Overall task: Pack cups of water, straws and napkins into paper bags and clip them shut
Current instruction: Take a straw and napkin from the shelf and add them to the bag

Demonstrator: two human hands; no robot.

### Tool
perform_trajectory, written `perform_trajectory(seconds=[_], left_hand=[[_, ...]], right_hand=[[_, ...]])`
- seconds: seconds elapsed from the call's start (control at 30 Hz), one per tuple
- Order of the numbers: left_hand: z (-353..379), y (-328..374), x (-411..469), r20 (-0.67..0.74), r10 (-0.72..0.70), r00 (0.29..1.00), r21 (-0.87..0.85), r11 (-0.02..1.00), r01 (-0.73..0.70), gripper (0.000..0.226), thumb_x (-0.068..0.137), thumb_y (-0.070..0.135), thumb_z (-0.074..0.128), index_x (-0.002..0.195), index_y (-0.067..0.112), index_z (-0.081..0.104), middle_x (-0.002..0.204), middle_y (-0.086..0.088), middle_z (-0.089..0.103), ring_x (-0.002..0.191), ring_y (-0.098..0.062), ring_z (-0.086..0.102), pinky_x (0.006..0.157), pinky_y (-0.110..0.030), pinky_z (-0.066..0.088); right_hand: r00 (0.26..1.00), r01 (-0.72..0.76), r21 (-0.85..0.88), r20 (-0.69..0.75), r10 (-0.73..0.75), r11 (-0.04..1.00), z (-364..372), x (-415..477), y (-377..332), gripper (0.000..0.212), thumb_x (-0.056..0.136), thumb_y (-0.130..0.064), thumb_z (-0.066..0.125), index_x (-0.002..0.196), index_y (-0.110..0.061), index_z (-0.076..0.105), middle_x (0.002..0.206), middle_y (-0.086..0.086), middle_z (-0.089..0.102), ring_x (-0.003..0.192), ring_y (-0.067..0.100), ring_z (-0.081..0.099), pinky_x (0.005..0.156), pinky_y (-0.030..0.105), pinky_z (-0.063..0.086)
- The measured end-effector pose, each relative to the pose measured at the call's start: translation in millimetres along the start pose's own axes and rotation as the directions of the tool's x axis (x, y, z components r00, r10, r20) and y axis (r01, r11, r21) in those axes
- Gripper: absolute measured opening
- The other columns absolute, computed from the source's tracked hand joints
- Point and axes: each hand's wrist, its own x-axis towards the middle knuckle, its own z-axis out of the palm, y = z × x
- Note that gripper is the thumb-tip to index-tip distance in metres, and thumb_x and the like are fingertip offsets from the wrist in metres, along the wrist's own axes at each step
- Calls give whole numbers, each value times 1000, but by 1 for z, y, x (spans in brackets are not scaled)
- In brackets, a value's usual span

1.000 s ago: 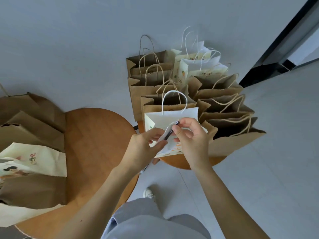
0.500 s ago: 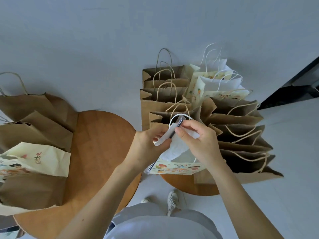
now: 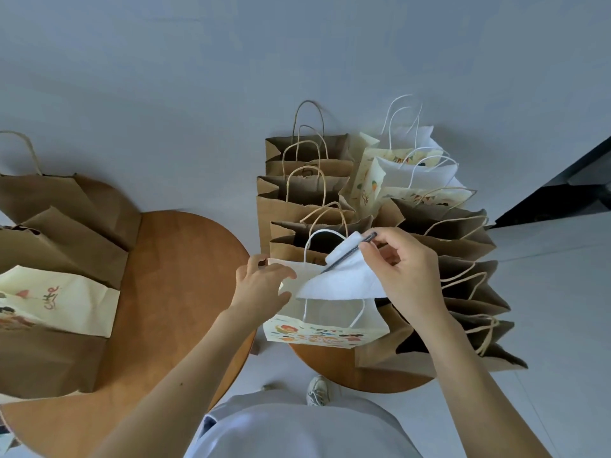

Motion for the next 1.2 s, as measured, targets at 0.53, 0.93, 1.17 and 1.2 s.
perform_trajectory(seconds=[0.53,0.93,1.17,1.2], left_hand=[[24,-15,0,145,48,988,61,996,-58,120,65,72,62,146,26,-14,155,7,-11,141,-27,-17,112,-54,-5],[34,-18,3,124,43,991,6,999,-44,121,64,68,67,147,27,-11,155,7,-4,142,-28,-12,111,-57,0],[21,-11,-6,125,37,991,-27,999,-34,101,76,57,64,148,26,0,156,9,3,143,-27,-7,112,-55,4],[19,-9,-7,120,37,992,-46,998,-32,96,78,55,63,148,27,4,156,9,5,143,-26,-5,113,-54,5]], right_hand=[[904,-300,-77,294,309,951,30,-13,47,23,88,-21,61,109,-13,65,103,-2,66,83,0,52,69,0,34],[827,-384,-167,375,419,908,52,-23,59,29,90,-26,59,117,-17,60,116,-1,62,87,2,52,71,4,39],[832,-338,-148,415,368,930,45,-23,58,27,91,-21,58,117,-18,61,113,-2,63,86,0,51,68,-1,35],[837,-324,-145,415,355,935,43,-22,56,26,91,-21,58,116,-18,62,112,-2,64,85,-1,51,67,-1,35]])
